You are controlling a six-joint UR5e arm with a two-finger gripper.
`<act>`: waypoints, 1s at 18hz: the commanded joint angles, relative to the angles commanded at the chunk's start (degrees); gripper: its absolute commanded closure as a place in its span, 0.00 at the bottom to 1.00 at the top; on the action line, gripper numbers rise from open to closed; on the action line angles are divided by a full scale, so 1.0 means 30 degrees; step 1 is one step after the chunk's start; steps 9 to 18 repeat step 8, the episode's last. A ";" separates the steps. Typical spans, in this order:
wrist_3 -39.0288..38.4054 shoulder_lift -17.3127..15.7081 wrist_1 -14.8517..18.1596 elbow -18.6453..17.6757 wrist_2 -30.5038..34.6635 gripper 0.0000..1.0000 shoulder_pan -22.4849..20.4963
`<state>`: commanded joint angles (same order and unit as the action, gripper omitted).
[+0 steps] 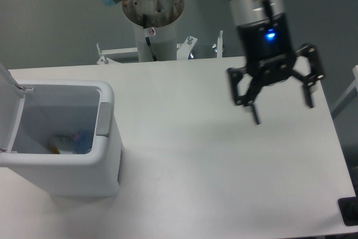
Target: Place the trash in the trash can
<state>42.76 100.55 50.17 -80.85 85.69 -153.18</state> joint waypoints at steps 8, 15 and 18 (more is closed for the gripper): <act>0.5612 -0.0324 0.2201 -0.0412 0.1642 0.00 -0.0677; 0.5612 -0.0324 0.2201 -0.0412 0.1642 0.00 -0.0677; 0.5612 -0.0324 0.2201 -0.0412 0.1642 0.00 -0.0677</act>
